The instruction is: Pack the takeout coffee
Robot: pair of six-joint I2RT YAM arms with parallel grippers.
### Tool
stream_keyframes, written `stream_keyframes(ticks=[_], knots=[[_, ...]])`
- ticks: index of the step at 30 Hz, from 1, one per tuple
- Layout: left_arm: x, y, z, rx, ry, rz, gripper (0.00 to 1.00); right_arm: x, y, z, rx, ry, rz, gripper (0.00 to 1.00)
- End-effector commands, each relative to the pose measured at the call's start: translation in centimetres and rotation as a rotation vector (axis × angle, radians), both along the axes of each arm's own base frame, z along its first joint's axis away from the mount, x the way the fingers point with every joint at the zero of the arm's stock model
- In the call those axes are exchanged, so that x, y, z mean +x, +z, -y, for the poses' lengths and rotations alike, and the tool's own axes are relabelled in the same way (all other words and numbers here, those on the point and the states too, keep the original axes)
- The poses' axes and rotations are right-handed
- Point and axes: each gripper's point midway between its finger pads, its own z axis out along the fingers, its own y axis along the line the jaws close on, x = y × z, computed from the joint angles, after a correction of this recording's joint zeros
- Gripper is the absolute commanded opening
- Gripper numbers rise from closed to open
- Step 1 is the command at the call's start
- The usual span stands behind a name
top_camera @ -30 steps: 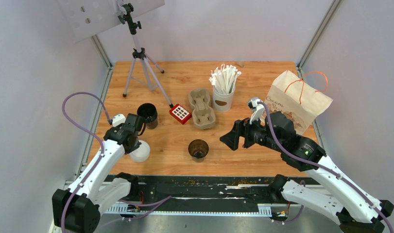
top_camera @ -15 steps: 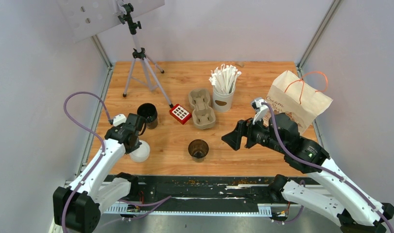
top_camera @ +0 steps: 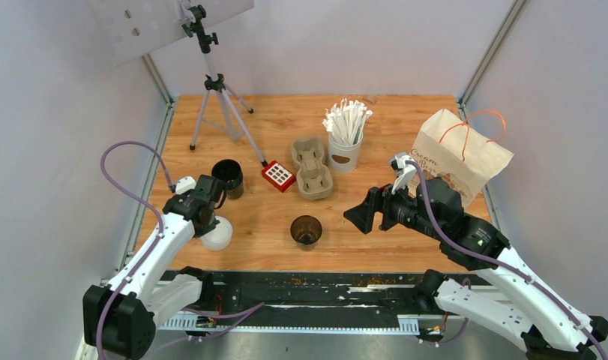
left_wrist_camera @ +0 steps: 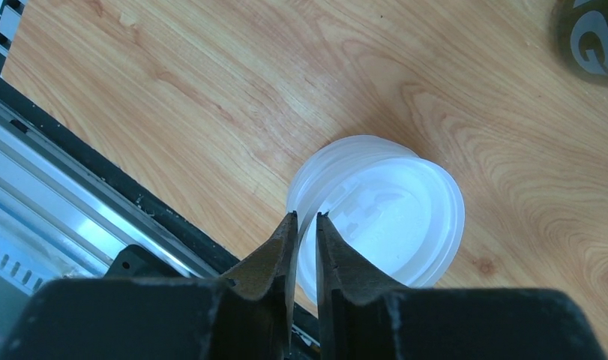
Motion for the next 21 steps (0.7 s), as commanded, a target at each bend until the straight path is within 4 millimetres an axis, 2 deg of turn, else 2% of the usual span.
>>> stream_keyframes(ticks=[1, 21], knots=[[0.39, 0.16, 0.09, -0.006, 0.007, 0.007, 0.23, 0.39, 0.79, 0.16, 0.027, -0.018, 0.040, 0.83], [0.05, 0.37, 0.34, -0.010, -0.025, -0.035, 0.22, 0.32, 1.14, 0.49, 0.038, -0.029, 0.050, 0.83]])
